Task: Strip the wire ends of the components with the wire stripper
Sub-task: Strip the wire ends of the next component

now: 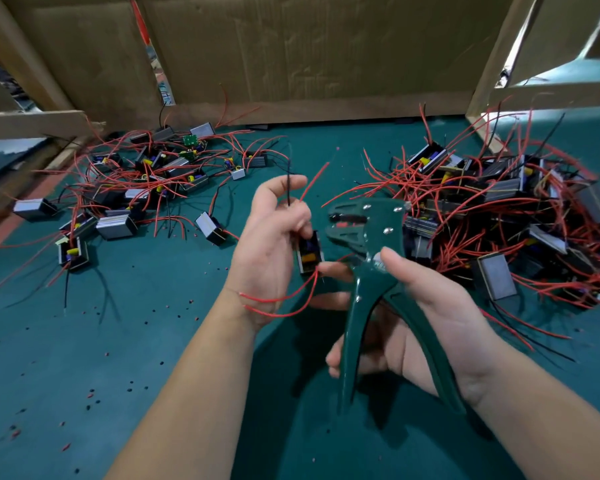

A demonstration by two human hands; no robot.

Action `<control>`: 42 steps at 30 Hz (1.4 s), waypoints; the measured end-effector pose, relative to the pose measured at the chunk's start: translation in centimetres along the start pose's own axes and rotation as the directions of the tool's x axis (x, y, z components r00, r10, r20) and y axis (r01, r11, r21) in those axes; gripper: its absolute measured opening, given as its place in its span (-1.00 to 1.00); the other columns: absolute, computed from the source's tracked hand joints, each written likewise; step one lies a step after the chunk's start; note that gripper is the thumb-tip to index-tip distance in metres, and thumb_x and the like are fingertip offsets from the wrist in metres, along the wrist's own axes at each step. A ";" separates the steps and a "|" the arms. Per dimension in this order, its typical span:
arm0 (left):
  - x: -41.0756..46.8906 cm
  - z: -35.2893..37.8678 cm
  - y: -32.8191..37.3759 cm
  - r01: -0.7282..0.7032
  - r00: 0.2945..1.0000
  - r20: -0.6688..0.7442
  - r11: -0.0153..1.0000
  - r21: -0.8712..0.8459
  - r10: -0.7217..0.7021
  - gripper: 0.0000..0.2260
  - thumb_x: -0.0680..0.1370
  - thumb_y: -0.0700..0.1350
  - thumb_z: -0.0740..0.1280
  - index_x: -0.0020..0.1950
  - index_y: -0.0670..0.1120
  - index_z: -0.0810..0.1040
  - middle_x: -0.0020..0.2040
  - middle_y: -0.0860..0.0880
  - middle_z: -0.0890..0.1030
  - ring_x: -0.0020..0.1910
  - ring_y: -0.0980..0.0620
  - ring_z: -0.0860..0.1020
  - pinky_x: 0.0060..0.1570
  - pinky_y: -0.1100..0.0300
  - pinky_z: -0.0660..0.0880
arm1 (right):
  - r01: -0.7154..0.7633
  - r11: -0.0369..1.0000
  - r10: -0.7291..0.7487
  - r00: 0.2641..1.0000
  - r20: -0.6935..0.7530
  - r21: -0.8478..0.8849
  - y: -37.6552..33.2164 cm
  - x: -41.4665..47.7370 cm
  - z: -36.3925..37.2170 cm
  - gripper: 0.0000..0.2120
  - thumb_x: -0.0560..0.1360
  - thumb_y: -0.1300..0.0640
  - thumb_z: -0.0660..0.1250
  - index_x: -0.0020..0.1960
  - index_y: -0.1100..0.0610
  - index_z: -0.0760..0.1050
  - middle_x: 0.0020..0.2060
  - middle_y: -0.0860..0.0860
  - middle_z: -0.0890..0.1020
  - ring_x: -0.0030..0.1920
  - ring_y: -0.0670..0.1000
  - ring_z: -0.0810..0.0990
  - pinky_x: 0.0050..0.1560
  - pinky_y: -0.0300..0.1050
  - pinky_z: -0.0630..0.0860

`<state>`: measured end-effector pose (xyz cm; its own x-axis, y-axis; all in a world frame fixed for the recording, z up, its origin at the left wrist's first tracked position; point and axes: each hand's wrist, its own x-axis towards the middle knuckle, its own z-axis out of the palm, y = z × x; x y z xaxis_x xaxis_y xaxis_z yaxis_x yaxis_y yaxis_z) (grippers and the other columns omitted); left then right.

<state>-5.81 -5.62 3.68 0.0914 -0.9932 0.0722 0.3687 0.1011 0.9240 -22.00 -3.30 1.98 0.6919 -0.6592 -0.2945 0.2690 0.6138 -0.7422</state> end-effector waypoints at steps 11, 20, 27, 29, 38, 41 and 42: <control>0.2 -1.4 -0.9 -0.127 0.990 -0.002 0.888 0.441 0.143 -0.66 0.51 0.15 -0.03 0.19 0.10 0.36 0.06 0.02 0.49 0.10 0.20 0.46 0.16 0.29 0.30 | 0.366 0.919 -0.379 0.922 -0.078 -0.143 -0.8 0.6 -0.3 -0.49 0.29 -0.03 0.49 0.20 0.12 0.58 0.04 0.11 0.66 -0.30 0.25 0.63 -0.21 0.20 0.59; 1.7 -6.5 -0.4 0.517 0.822 -0.539 0.157 0.842 0.184 -0.25 0.43 -0.29 0.17 0.48 0.31 0.08 0.49 -0.20 0.20 0.46 -0.18 0.11 0.42 -0.10 -0.01 | 0.404 0.914 -0.402 0.885 -0.234 -0.041 -1.7 0.3 -1.3 -0.33 0.19 -0.06 0.50 0.18 0.19 0.35 0.07 0.18 0.55 -0.28 0.32 0.64 -0.18 0.21 0.61; 2.0 -7.7 -1.2 0.347 0.889 -0.358 0.091 0.933 0.286 -0.70 0.53 -0.16 0.26 0.15 0.20 0.56 0.20 0.02 0.54 0.23 -0.07 0.44 0.24 0.00 0.20 | 0.368 0.928 -0.373 0.912 -0.170 -0.060 -1.6 0.0 -1.3 -0.51 0.30 -0.05 0.40 0.11 0.20 0.42 0.01 0.29 0.65 -0.25 0.28 0.64 -0.18 0.17 0.61; 2.0 -7.4 -1.0 0.217 0.901 -0.307 0.295 0.931 0.307 -0.68 0.48 -0.21 0.29 0.12 0.14 0.61 0.15 0.05 0.58 0.14 0.03 0.51 0.21 0.10 0.33 | 0.367 0.930 -0.365 0.920 -0.142 -0.008 -1.3 -0.1 -1.3 -0.51 0.29 -0.03 0.36 0.14 0.20 0.46 -0.08 0.29 0.66 -0.24 0.30 0.64 -0.19 0.16 0.60; 1.7 -4.8 -0.5 -0.052 0.838 -0.465 0.892 0.450 0.284 -0.61 0.49 -0.02 0.43 -0.36 -0.02 0.26 -0.35 -0.12 0.50 -0.36 -0.02 0.66 -0.34 0.11 0.58 | 0.265 0.963 -0.263 0.964 -0.034 0.058 -0.4 0.1 -1.2 -0.40 0.12 0.18 0.53 0.13 0.29 0.49 0.04 0.34 0.60 -0.08 0.39 0.60 -0.08 0.24 0.57; 1.5 -4.5 -0.3 -0.059 0.871 -0.420 0.902 0.428 0.256 -0.79 0.54 0.01 0.37 -0.04 0.07 0.33 -0.17 -0.12 0.59 -0.33 0.01 0.67 -0.36 0.18 0.58 | 0.283 0.958 -0.281 0.959 -0.046 0.037 -0.3 0.3 -0.7 -0.54 0.33 0.16 0.37 0.21 0.24 0.45 0.13 0.32 0.58 -0.06 0.33 0.61 -0.02 0.21 0.57; 1.6 -4.6 -0.3 -0.065 0.888 -0.381 0.891 0.449 0.257 -0.81 0.56 0.01 0.34 0.07 0.14 0.36 -0.16 -0.10 0.60 -0.30 0.03 0.66 -0.33 0.22 0.57 | 0.298 0.954 -0.296 0.954 -0.042 0.041 -0.3 0.3 -0.6 -0.55 0.35 0.15 0.36 0.22 0.23 0.45 0.14 0.32 0.58 -0.06 0.32 0.61 0.00 0.23 0.57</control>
<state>-1.54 -6.95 1.80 0.5278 -0.8344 0.1586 -0.0926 0.1291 0.9873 -22.30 -3.92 1.76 0.5522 -0.8292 -0.0869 0.4900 0.4071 -0.7708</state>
